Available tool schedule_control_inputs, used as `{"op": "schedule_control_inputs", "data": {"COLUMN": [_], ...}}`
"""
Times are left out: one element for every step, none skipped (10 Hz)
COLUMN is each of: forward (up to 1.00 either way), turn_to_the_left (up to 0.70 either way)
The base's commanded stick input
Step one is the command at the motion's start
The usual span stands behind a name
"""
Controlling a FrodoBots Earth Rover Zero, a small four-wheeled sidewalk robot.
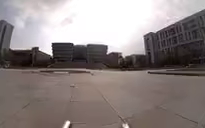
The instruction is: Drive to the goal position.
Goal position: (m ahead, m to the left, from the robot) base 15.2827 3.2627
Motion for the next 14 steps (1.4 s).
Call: {"op": "schedule_control_inputs", "data": {"forward": [0.7, 0.7, 0.7, 0.7, 0.7, 0.7, 0.7, 0.7, 0.7, 0.7, 0.7, 0.7, 0.7, 0.7], "turn_to_the_left": [0.0, 0.0, 0.0, 0.0, 0.0, 0.0, 0.0, 0.0, 0.0, 0.0, 0.0, 0.0, 0.0, 0.0]}}
